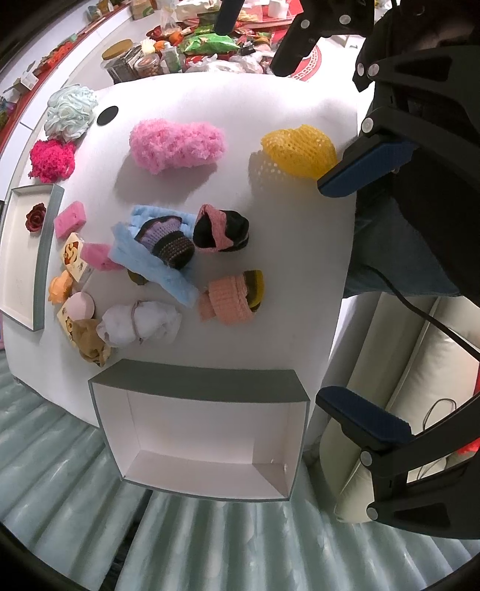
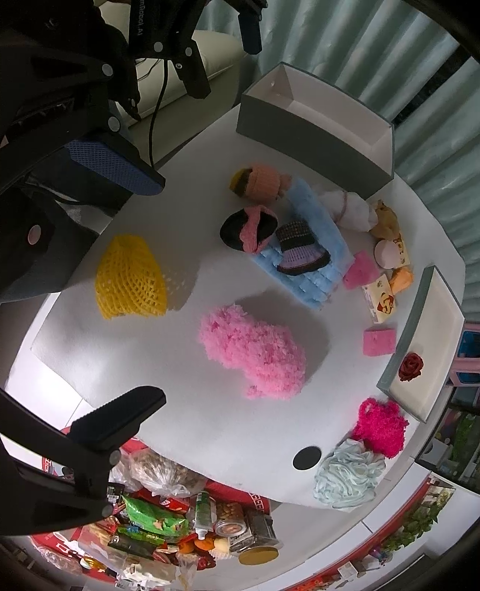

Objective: Organize soft objects
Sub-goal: 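Move both tools toward the soft items on the table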

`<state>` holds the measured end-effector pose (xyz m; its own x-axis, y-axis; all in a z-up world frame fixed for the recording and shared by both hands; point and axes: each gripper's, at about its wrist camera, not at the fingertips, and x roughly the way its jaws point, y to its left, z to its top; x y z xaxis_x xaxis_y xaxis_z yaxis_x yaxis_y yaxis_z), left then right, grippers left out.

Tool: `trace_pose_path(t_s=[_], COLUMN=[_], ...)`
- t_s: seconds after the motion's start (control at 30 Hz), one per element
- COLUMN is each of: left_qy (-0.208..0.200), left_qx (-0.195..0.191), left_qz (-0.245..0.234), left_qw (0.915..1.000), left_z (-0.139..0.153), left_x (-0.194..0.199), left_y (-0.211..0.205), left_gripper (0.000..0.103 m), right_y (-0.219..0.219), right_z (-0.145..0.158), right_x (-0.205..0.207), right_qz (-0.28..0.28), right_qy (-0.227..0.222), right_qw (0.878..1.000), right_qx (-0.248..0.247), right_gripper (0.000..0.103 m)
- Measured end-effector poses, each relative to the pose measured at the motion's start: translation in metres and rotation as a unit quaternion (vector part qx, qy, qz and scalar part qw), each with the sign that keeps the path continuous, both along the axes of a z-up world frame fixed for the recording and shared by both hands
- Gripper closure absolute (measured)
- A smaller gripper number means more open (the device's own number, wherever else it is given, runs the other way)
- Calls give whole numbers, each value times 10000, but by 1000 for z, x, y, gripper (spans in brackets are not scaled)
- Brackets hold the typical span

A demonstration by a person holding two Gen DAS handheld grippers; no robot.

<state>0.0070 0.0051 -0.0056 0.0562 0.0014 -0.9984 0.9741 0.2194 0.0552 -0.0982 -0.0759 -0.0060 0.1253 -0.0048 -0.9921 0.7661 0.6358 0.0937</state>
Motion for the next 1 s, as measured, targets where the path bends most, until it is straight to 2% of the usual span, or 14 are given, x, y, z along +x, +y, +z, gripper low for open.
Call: trace_pose_path(t_s=[0.13, 0.2, 0.23, 0.3, 0.37, 0.77, 0.87, 1.0], left_qy=[-1, 0, 3, 28, 21, -195, -281, -103], left_qx=[17, -33, -26, 38, 74, 162, 206, 208], left_qz=[5, 21, 24, 19, 8, -5, -6, -47], left_qw=[10000, 10000, 10000, 10000, 10000, 9997, 9994, 9997], left_z=[0, 0, 0, 0, 0, -4, -5, -9], left_x=[-1, -1, -1, 0, 1, 7, 7, 8], left_y=[0, -1, -1, -2, -1, 3, 4, 4], left_gripper=[0, 0, 0, 0, 0, 0, 0, 0], right_y=[2, 0, 1, 3, 3, 3, 4, 4], right_z=[-2, -1, -1, -2, -2, -4, -4, -6], right_x=[-1, 2, 2, 2, 3, 5, 5, 7], right_qz=[2, 12, 18, 43, 53, 39, 60, 38], right_qy=[7, 42, 52, 12, 17, 232, 88, 21], right_qw=[10000, 9996, 9996, 10000, 10000, 9997, 9999, 10000], right_qx=[16, 293, 289, -26, -64, -88, -56, -37], right_gripper=[0, 0, 0, 0, 0, 0, 0, 0])
